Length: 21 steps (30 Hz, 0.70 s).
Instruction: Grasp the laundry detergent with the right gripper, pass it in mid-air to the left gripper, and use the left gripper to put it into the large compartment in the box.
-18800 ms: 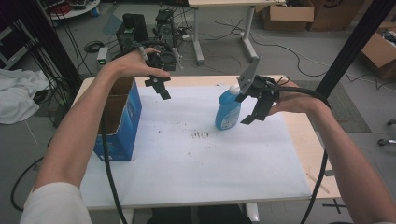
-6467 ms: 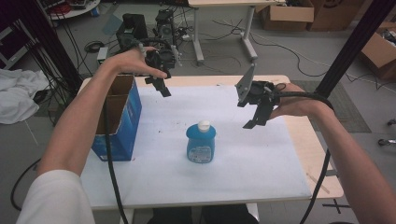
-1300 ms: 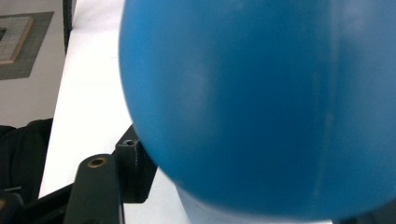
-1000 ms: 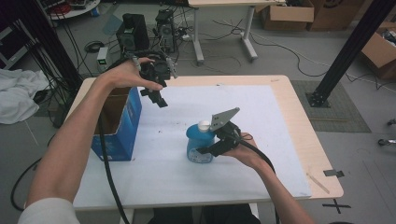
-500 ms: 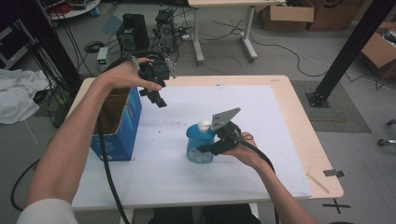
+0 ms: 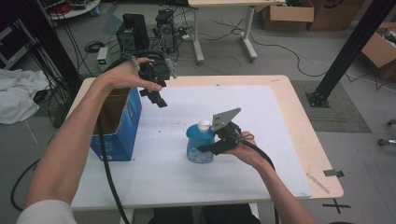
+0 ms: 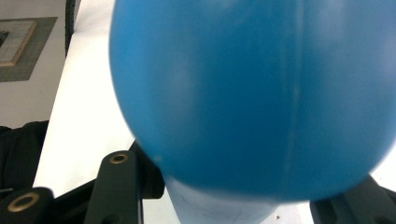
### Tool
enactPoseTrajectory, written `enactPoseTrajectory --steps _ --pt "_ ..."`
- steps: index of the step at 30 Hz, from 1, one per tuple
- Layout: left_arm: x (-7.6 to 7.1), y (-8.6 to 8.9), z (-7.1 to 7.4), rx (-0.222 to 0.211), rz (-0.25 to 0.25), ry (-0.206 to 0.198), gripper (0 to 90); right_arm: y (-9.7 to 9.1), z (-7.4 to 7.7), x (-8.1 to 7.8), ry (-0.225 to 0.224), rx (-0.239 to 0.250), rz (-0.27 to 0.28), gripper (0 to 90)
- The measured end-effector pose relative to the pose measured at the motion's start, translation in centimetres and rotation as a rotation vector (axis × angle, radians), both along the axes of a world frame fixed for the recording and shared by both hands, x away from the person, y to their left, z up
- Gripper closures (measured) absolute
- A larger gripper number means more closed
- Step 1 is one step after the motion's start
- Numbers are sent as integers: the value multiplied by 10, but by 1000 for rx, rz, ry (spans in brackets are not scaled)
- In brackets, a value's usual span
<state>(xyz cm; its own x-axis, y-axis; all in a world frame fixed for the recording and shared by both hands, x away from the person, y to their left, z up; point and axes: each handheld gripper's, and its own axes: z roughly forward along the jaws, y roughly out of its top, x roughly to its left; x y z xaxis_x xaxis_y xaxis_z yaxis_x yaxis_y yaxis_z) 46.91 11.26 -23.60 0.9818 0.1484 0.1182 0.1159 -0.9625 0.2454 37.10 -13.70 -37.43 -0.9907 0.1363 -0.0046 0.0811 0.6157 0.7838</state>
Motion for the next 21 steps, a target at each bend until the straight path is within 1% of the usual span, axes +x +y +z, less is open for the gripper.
enactPoseTrajectory --steps 3,6,7,13,19,20,21 --pt "-2 -1 1 -7 -4 -1 180 0 0 0 -7 -2 6 469" --pt "-4 -2 2 -9 -10 -3 180 1 1 0 -8 -5 11 470" --pt "-4 -3 3 -4 -18 -5 180 1 1 0 -8 -5 11 470" --pt "-7 -6 8 -37 -21 -1 180 0 3 2 4 -3 18 470" --pt "-15 -17 17 -50 -52 -10 180 -5 18 7 -10 5 15 468" --pt "-17 -20 20 -59 -60 -8 178 -6 20 8 -14 3 16 468" --pt "-18 -23 22 -66 -67 -9 179 -8 28 11 -23 3 17 468"
